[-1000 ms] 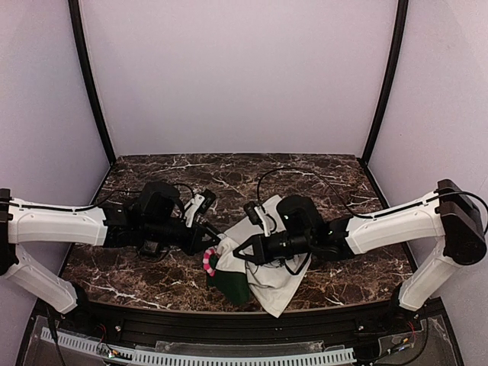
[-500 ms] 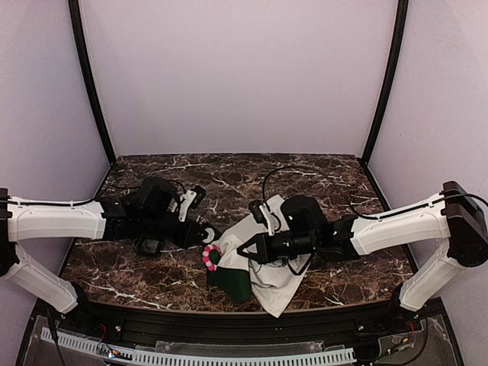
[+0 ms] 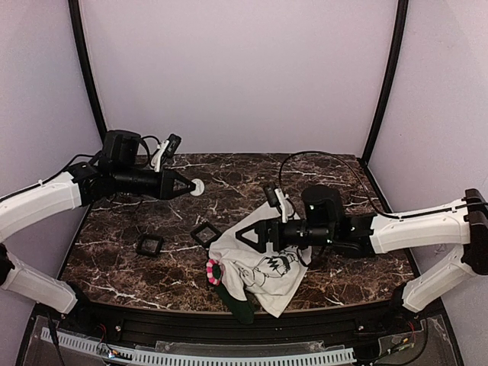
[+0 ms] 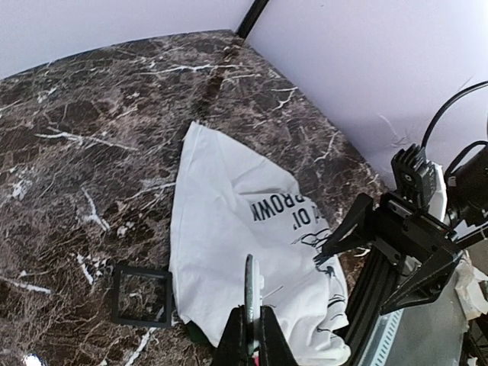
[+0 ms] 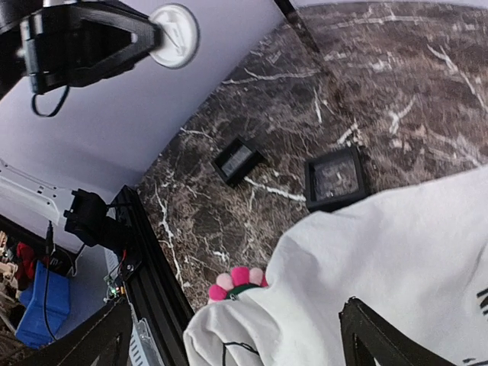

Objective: Remove the brooch from the garment
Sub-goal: Close the brooch securely.

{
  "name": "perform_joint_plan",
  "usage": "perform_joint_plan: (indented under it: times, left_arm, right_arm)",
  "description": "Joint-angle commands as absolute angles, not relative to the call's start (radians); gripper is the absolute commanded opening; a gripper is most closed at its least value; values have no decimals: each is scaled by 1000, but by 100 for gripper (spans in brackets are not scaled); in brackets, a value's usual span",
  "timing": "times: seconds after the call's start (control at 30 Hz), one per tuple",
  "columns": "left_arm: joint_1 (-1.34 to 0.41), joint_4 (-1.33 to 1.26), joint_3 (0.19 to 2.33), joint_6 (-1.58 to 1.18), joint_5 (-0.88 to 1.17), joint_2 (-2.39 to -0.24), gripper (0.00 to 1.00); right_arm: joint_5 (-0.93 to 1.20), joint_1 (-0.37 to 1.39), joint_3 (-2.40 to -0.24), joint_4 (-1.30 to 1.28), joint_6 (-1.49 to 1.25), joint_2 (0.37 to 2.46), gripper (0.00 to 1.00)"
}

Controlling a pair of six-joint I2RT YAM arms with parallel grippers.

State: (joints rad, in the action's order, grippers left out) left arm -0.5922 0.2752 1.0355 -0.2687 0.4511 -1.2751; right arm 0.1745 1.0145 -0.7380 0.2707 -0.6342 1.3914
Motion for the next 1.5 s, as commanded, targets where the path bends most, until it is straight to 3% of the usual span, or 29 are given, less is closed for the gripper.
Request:
perform_joint_plan:
  times: [0.0,0.23,0.53,1.47]
  left_arm:
    - [-557,321,1124,-202,769,-1306,1]
    - [-555,188,1090,-166,918,-1305,1]
    - [-555,131,1056,-149,1032,-1323,1]
    - [-571,143,1041,-149,1055,-1322,1]
  right_arm:
    - [251,992,-720,425,-531,1302,97]
    - [417,951,-872,420,-439,1371,95]
    - [580,950,-987,497,-446,1507,78]
    - [537,962,-1038,607,-511,1628,34]
